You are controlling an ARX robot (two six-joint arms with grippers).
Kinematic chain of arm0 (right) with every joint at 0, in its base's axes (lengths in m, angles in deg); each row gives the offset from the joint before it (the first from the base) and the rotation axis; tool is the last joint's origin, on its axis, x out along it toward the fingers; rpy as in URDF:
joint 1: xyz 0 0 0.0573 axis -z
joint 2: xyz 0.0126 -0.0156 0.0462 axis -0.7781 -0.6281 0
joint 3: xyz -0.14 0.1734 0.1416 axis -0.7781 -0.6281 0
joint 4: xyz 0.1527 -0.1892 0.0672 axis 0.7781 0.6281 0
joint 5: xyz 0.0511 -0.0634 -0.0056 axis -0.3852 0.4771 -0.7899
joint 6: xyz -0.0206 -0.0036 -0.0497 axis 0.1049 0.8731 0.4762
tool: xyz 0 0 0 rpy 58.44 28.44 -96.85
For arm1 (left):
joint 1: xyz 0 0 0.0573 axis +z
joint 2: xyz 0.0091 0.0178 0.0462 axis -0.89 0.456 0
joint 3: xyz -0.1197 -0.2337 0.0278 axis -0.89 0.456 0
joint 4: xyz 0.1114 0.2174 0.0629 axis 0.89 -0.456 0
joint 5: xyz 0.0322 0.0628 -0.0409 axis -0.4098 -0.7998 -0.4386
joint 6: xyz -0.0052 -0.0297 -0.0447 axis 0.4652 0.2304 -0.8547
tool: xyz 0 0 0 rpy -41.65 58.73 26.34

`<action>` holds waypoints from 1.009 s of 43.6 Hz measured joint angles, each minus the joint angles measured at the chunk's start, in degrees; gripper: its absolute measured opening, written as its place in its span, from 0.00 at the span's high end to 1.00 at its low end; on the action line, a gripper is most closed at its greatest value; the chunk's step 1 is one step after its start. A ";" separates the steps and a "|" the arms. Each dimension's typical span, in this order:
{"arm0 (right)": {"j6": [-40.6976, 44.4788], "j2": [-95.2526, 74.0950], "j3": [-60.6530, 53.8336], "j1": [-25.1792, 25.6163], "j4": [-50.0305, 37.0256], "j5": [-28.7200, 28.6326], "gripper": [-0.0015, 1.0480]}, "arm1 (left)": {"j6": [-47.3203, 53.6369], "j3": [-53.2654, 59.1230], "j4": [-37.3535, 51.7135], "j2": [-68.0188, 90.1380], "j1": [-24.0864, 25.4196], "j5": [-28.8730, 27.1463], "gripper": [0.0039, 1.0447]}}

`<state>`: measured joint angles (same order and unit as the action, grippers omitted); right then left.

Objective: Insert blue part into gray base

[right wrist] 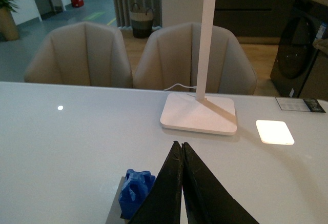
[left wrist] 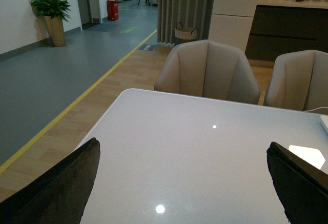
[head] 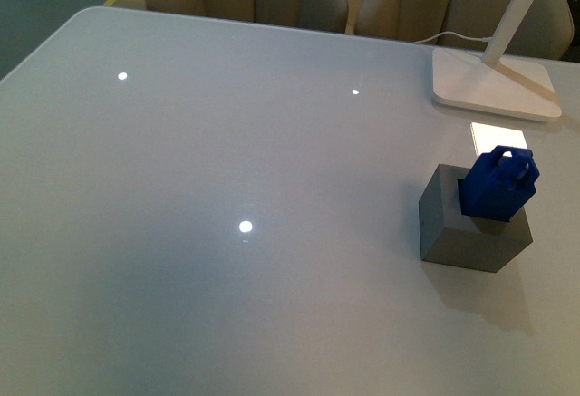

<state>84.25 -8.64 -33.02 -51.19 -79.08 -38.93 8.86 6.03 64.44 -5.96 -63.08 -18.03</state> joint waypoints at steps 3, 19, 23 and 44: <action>0.00 3.37 -0.02 0.00 2.97 0.00 0.98 | 0.00 0.00 0.00 0.00 0.00 0.00 0.07; 0.00 18.43 -0.07 0.00 16.98 0.00 0.98 | 0.00 0.00 0.00 0.00 0.00 0.00 0.07; 0.00 21.42 -0.07 0.00 19.91 0.00 0.98 | 0.00 0.00 0.00 0.00 0.00 0.00 0.07; 0.00 30.45 -0.07 0.00 28.94 0.00 0.98 | 0.00 0.00 0.00 0.00 0.00 0.00 0.07</action>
<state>84.25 21.80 -33.09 -51.19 -50.14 -38.93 8.86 6.03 64.44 -5.96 -63.08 -18.03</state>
